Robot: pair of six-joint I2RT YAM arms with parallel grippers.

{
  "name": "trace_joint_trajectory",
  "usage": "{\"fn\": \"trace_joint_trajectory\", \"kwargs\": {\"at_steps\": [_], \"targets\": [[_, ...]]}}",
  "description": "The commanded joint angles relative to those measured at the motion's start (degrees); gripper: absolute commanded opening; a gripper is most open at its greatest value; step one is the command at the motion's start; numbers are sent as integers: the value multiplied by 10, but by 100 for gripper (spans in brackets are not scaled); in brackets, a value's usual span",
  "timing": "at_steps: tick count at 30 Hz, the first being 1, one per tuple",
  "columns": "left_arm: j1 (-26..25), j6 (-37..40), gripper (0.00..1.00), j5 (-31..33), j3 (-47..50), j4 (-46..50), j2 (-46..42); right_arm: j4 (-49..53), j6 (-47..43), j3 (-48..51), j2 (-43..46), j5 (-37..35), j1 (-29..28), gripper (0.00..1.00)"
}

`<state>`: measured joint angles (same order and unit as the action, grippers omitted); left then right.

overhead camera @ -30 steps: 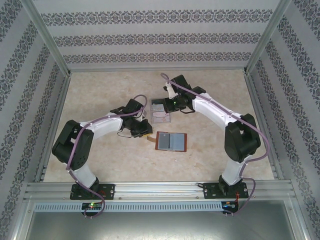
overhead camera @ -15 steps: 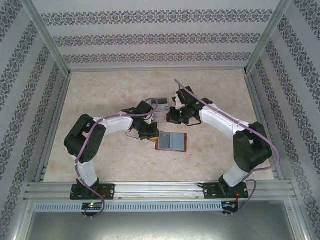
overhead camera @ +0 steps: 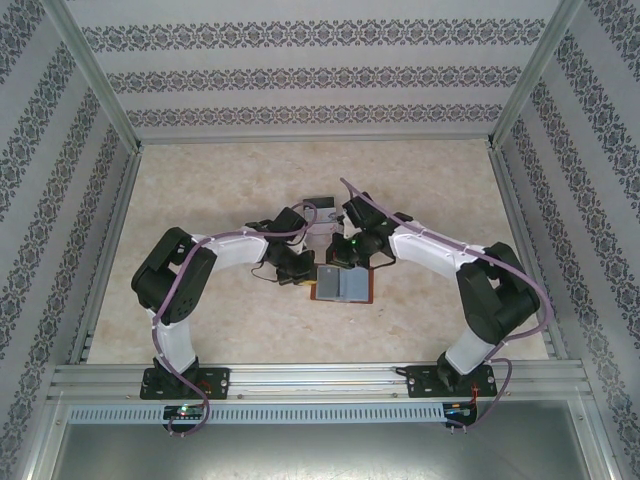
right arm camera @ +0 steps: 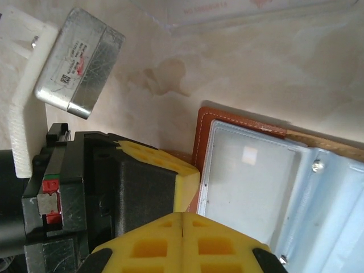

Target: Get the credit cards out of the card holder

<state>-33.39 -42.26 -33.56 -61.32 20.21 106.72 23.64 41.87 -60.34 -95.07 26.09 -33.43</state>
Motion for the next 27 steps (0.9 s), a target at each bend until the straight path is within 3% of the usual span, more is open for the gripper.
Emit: {"fn": "trace_joint_trajectory", "kwargs": {"at_steps": [1,15,27], "targets": [[-6,8,0,-2,15,2,3,-18,22,13,-22,5,-11,2],[-5,-2,0,-9,35,-16,-4,-61,52,16,-94,19,-37,1],[-5,-1,0,-9,36,-15,-4,-27,42,7,-110,-3,-38,5]]}}
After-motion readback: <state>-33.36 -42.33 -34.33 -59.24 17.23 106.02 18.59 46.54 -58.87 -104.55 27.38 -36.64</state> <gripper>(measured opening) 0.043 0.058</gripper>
